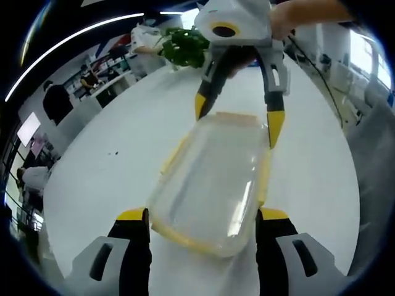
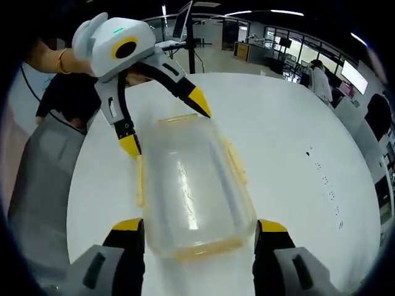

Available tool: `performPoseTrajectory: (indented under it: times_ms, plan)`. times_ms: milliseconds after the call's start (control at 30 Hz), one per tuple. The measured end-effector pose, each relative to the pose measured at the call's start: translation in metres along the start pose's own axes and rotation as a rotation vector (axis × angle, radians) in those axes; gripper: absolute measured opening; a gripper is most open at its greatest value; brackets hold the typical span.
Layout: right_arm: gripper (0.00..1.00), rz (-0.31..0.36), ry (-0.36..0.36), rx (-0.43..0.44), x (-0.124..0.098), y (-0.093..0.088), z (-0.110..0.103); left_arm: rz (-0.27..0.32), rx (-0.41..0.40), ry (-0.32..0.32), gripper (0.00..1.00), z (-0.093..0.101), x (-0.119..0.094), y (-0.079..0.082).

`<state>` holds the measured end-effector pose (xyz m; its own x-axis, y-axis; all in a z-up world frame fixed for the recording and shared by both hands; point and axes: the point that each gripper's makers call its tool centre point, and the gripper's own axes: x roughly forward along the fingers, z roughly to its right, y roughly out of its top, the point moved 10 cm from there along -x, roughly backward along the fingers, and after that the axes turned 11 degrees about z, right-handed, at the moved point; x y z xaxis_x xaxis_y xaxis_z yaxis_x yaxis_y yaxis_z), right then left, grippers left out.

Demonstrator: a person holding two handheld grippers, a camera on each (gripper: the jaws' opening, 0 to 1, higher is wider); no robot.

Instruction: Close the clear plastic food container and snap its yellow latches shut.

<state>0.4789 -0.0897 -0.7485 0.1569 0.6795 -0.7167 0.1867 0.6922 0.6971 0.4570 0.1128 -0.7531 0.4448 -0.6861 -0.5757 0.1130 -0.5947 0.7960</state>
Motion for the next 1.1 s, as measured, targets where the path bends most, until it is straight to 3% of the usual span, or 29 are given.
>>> performPoseTrajectory:
  times_ms: [467,1100]
  plan:
    - [0.72,0.020,-0.009,-0.004,0.008,0.007,0.019,-0.010,0.004,-0.002,0.67,-0.023,0.006,0.000]
    - [0.73,-0.028,-0.028,-0.069,0.011,0.009,0.020,-0.010,0.001,0.004,0.67,-0.026,0.005,-0.001]
